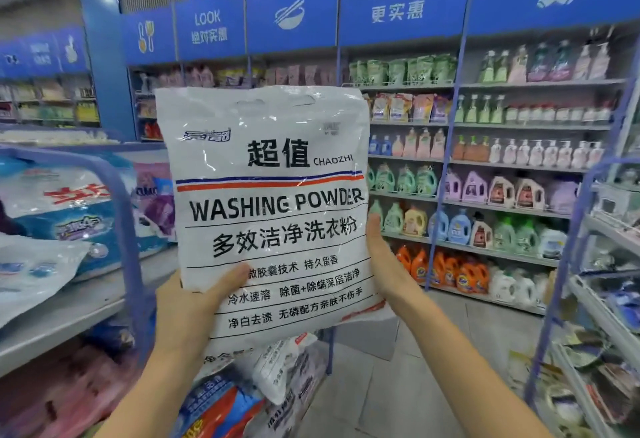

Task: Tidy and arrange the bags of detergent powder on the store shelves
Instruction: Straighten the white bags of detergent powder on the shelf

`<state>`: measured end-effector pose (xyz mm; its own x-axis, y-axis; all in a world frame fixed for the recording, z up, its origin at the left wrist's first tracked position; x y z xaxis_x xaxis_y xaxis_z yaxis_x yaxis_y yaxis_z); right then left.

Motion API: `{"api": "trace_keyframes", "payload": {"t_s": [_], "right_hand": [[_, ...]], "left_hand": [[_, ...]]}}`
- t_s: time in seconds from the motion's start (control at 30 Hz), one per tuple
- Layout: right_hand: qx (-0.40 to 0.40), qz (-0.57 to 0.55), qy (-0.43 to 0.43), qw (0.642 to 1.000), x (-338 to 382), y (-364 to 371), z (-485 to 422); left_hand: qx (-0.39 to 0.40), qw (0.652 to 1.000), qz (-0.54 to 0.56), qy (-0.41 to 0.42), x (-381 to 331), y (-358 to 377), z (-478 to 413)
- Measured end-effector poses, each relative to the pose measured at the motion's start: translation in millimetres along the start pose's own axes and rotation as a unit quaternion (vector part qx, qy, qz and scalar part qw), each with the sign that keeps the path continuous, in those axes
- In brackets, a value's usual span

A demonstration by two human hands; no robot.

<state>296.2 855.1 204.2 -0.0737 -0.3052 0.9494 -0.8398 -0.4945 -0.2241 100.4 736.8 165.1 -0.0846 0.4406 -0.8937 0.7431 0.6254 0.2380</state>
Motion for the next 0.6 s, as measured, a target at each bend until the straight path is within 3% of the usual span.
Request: {"api": "trace_keyframes", "payload": {"t_s": [0.2, 0.47, 0.6], "right_hand": [[0.002, -0.088, 0.017, 0.996, -43, -68, -76], [-0.065, -0.060, -0.049, 0.995, -102, -100, -210], [-0.076, -0.106, 0.010, 0.991, -121, -108, -300]], "left_hand": [[-0.018, 1.000, -0.014, -0.017, 48, 74, -46], [-0.032, 0.999, -0.013, -0.024, 117, 126, -143], [-0.013, 1.000, -0.017, -0.022, 147, 145, -211]]}}
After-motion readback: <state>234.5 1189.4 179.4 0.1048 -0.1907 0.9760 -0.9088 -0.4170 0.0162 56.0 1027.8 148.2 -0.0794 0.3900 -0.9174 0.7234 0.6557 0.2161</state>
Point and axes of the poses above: each hand's wrist, its own z-axis away from the middle knuckle, its own y-axis out of the palm, x = y × z, the point moved 5 cm from there along -z, towards the middle knuckle, and after that the axes turned 2 degrees about -z, right-handed, at the moved point
